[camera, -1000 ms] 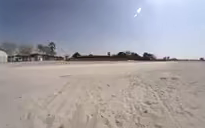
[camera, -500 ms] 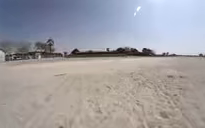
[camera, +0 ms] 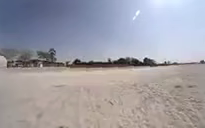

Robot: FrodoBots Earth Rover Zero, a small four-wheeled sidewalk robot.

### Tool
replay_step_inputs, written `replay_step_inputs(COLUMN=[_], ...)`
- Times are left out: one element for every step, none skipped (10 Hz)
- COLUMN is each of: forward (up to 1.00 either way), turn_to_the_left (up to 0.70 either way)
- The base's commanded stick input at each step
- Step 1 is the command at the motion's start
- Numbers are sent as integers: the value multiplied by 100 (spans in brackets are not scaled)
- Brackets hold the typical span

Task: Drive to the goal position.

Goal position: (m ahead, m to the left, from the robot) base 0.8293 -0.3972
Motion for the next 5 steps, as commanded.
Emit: replay_step_inputs(forward=[45,45,45,45,45], turn_to_the_left=[0,0,0,0,0])
